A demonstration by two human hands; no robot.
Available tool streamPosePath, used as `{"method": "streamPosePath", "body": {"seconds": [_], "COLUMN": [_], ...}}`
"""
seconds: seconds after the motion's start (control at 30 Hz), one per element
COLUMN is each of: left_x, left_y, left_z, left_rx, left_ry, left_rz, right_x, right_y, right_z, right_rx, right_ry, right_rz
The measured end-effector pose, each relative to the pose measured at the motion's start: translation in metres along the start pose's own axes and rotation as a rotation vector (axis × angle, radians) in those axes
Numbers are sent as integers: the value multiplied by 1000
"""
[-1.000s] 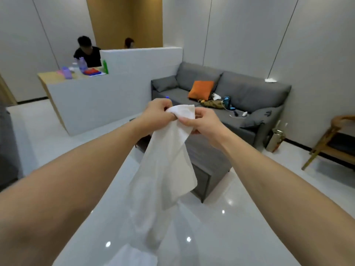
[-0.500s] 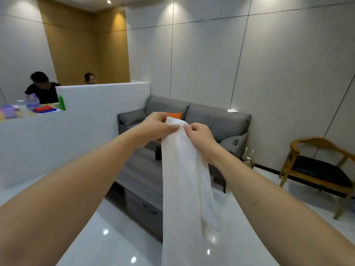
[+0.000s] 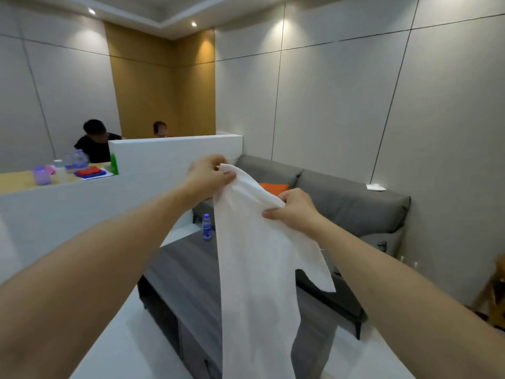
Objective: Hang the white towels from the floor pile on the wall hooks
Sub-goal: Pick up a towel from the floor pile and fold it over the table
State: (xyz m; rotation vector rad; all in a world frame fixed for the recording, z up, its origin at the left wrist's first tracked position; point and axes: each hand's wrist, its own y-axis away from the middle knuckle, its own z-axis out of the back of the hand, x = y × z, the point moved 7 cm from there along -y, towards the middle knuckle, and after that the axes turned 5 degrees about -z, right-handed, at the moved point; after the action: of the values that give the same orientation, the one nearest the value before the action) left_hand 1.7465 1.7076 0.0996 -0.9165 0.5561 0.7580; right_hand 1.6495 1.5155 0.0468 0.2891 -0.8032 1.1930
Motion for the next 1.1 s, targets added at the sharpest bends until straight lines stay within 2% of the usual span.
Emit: {"method": "streamPosePath", "body": {"seconds": [0.27,0.33,0.53,0.9,1.1], "left_x": [56,60,77,98,148], "left_y": [-58,-68,-59,-76,-115], "left_z": [12,11,30,53,68], "left_rx": [-293,-377,-535,-644,-606], "left_ry": [-153,-215,-347,-463,-481], "left_rz": [140,170,274,349,380], "right_x": [-35,-44,-50,-30,-9], "right_y": [-140,-175,-228,-307,-359], "right_z": [-5,-2,10,2,-39], "right_rx": [26,82,111,156,167], "right_ry": [71,62,27,-63,-58], "right_rz": [132,177,217,300,298]}}
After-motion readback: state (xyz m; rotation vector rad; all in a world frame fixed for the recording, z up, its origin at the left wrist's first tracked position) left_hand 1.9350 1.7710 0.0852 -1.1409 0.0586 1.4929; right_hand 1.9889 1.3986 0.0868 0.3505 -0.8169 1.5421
